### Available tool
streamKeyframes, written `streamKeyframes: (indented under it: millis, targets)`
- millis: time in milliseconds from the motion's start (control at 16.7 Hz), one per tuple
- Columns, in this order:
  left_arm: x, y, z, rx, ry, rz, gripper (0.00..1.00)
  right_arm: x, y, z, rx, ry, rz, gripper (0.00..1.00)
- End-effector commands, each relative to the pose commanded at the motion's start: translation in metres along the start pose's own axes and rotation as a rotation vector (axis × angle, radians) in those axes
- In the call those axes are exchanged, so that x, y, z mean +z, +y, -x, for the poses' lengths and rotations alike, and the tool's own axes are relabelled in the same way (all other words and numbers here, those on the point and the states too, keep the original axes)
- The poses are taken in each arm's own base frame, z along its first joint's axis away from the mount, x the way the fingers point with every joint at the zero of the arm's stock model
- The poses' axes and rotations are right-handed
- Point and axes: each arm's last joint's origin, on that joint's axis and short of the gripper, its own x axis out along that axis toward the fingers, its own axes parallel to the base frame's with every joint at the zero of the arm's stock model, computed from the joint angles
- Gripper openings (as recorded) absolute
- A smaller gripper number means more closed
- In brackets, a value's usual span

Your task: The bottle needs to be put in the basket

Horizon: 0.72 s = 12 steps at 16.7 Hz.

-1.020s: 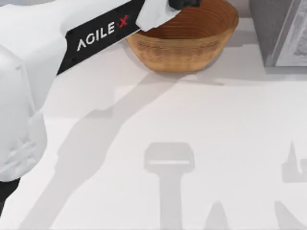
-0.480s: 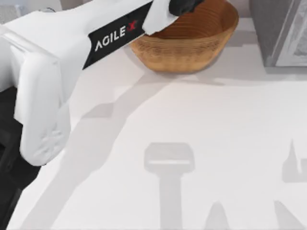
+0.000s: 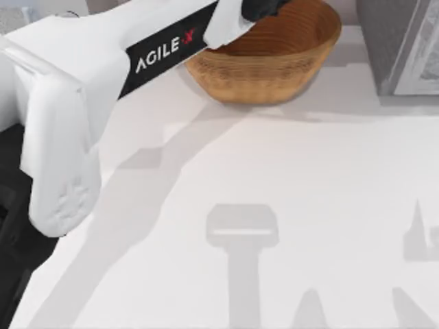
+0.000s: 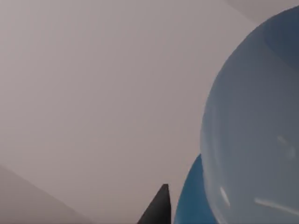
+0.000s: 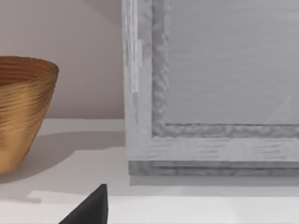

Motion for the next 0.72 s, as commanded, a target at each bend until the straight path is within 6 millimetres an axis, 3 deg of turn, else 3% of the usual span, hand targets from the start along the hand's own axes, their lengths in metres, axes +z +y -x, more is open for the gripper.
streamKeyframes:
  millis: [360,720]
  targets:
    - [0.0000,0.0000,0.0000,0.000,0.000,0.000,0.98,0.0000,0.0000,0.0000,0.000,0.000,0.000,1.00]
    - [0.0000,0.0000,0.0000,0.000,0.000,0.000,1.00,0.0000,0.0000,0.0000,0.000,0.000,0.000,1.00]
